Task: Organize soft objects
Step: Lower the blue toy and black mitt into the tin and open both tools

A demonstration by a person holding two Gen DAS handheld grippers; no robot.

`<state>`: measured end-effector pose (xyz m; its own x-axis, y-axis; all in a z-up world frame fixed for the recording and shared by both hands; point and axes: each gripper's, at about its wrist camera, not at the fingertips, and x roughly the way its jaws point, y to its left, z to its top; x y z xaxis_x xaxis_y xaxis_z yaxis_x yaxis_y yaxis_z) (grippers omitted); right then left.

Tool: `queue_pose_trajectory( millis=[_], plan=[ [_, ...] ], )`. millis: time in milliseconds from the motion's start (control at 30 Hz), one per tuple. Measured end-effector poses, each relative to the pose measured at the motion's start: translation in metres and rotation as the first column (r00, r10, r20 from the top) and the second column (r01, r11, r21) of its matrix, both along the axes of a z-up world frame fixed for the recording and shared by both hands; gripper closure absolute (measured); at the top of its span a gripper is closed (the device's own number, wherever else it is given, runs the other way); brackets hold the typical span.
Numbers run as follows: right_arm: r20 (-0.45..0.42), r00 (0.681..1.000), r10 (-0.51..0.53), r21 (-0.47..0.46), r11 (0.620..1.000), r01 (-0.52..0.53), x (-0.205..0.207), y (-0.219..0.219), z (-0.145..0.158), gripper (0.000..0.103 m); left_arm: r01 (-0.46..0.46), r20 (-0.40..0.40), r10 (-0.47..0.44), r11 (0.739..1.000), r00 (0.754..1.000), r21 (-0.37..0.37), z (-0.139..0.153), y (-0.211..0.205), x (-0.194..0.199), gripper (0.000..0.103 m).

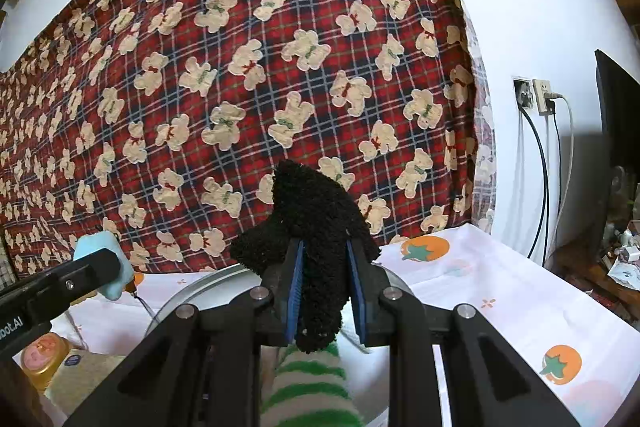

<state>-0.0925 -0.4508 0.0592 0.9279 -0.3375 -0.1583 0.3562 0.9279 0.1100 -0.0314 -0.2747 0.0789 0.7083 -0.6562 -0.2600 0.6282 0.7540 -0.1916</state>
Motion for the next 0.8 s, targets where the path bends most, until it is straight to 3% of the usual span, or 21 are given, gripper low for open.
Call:
queue_pose_trajectory(
  millis=[300,800],
  plan=[
    [-0.020,1.000,-0.007,-0.027,1.000,0.006,0.009,-0.011,0.000,0.080,0.015,-0.008,-0.015,1.000,1.000,0.003,-0.001,-0.023,0.010,0.088],
    [-0.162,0.987,-0.014,-0.012,1.000,0.012,0.044,-0.041,-0.016,0.080,-0.066,-0.097,0.080,0.988,0.992,0.140,-0.022,-0.069,0.052,0.089]
  ],
)
